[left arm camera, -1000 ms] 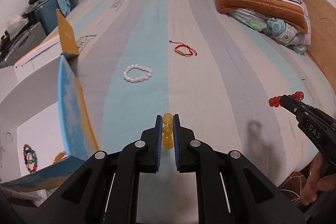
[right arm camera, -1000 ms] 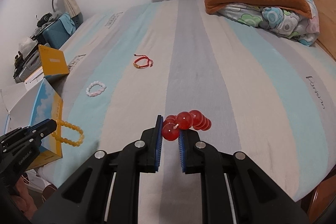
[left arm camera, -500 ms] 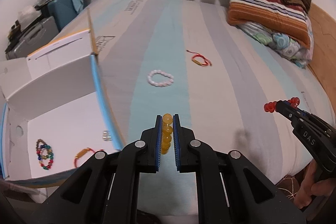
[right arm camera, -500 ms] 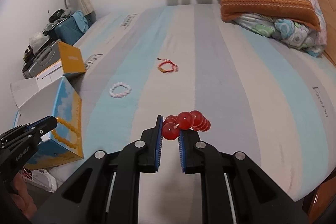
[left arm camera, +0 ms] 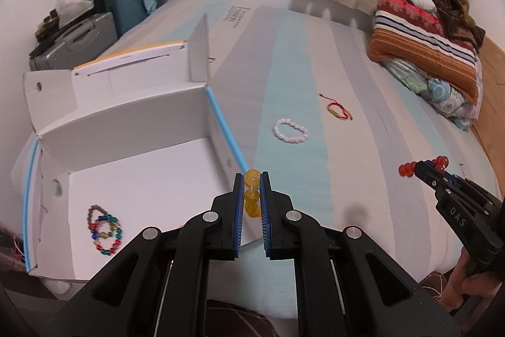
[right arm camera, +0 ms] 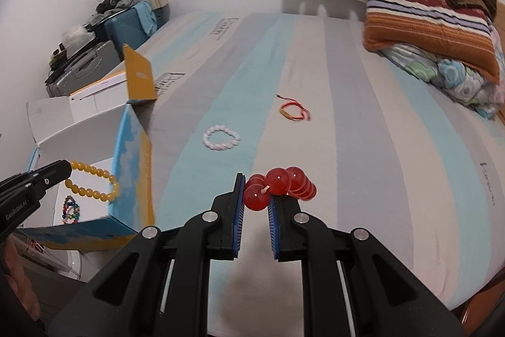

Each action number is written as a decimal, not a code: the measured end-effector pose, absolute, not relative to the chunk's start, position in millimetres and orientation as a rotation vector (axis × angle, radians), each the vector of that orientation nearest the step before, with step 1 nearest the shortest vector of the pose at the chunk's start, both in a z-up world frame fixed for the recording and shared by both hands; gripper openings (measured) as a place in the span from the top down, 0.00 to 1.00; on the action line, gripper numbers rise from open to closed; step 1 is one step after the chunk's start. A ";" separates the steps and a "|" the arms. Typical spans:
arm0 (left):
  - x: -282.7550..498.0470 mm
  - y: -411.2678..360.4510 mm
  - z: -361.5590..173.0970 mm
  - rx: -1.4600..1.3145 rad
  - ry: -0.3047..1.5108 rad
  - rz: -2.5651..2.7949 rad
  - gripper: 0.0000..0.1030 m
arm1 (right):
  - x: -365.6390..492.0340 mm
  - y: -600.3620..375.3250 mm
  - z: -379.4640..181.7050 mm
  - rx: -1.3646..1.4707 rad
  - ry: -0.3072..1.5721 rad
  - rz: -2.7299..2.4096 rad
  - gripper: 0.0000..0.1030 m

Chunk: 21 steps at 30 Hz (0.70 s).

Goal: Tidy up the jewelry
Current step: 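Carry the amber and red bead bracelets to the white box with both tools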

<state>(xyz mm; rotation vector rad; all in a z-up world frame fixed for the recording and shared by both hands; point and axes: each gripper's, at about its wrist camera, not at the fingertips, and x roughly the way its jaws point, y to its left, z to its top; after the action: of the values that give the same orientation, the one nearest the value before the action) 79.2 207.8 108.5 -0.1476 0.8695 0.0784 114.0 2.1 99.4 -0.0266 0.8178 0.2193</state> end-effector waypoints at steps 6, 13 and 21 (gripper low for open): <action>68.5 241.7 114.1 -0.170 0.857 0.115 0.91 | 115.3 43.3 105.3 -0.051 0.807 0.266 0.88; 50.4 286.9 121.6 -0.196 0.838 0.188 0.91 | 112.1 94.1 115.0 -0.077 0.787 0.338 0.88; 30.6 338.4 124.1 -0.204 0.841 0.284 0.91 | 107.2 162.8 126.8 -0.099 0.759 0.443 0.88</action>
<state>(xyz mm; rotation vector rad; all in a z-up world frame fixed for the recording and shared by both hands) 30.6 338.4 124.1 -0.2042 0.8406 0.2844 107.2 162.8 126.8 -0.0985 0.7589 0.4431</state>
